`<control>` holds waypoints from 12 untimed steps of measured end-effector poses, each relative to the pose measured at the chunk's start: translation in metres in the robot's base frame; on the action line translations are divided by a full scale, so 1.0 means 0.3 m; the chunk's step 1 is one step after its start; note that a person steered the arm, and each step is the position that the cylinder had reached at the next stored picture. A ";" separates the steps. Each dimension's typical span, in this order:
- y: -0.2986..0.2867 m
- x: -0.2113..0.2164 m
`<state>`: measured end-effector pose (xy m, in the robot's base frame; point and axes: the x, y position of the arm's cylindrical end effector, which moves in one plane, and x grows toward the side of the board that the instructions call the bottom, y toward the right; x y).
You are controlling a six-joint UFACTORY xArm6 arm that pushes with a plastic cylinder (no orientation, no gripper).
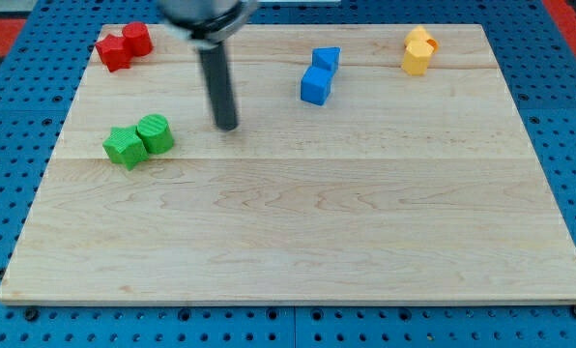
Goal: Move the arm to the top center of the board
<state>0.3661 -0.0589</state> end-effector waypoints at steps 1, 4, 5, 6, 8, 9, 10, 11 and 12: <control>0.009 -0.114; 0.034 -0.189; 0.036 -0.189; 0.027 -0.201; 0.051 -0.380; 0.105 -0.383; 0.196 -0.403; 0.230 -0.403; 0.231 -0.403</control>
